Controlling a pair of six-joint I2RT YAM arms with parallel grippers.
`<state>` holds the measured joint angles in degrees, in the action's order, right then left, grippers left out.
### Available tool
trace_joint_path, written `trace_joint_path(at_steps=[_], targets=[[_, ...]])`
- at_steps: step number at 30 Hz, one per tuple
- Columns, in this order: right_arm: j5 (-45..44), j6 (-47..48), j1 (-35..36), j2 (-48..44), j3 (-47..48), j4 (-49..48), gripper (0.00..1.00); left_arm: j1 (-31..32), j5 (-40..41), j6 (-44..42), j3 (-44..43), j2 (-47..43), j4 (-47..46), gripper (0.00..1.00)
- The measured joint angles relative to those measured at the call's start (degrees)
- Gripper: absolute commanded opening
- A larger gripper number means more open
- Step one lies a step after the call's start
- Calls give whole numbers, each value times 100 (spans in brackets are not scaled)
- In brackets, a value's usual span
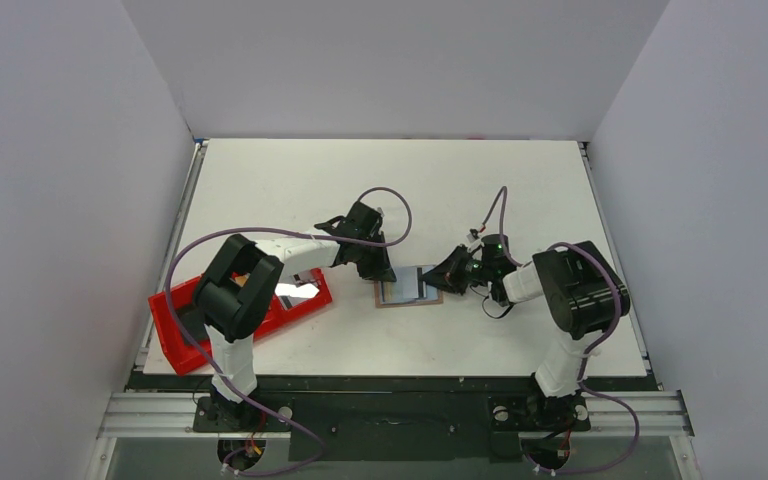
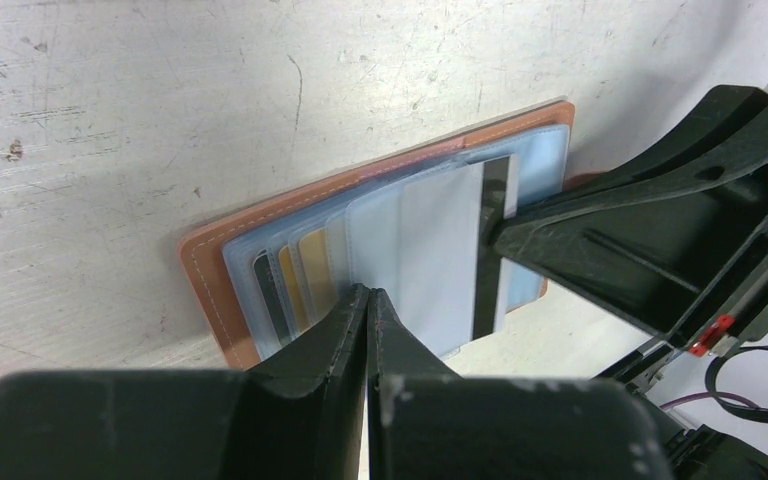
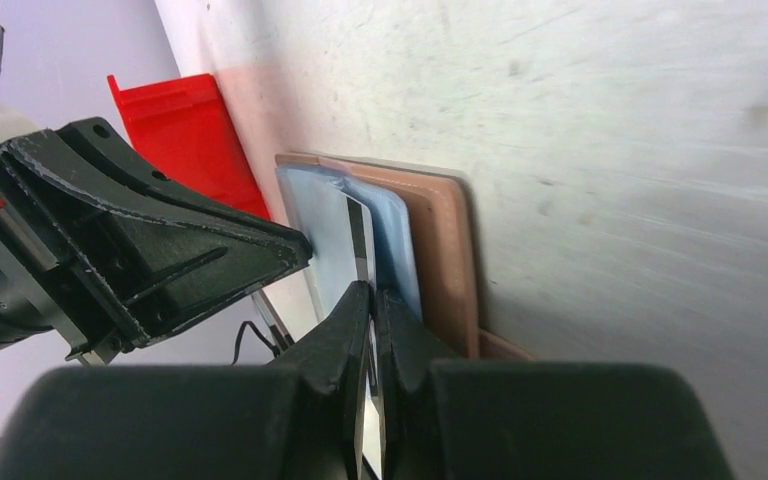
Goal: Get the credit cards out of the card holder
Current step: Remove the credit card from the card holder.
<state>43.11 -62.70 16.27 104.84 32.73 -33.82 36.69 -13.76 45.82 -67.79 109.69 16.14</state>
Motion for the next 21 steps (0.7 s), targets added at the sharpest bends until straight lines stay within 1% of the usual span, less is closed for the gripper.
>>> trace_joint_path(at_steps=[4,10,15,21], targets=[[31,79,-210,-98,-68,138,0,0,0,0,0,-2,0,0],[42,164,-271,-175,-76,240,0,0,0,0,0,0,0,0],[17,328,-363,-496,-76,605,0,0,0,-15,-26,0,28,0],[-92,496,-463,-999,-15,1141,0,-4,118,-216,-295,44,472,0]])
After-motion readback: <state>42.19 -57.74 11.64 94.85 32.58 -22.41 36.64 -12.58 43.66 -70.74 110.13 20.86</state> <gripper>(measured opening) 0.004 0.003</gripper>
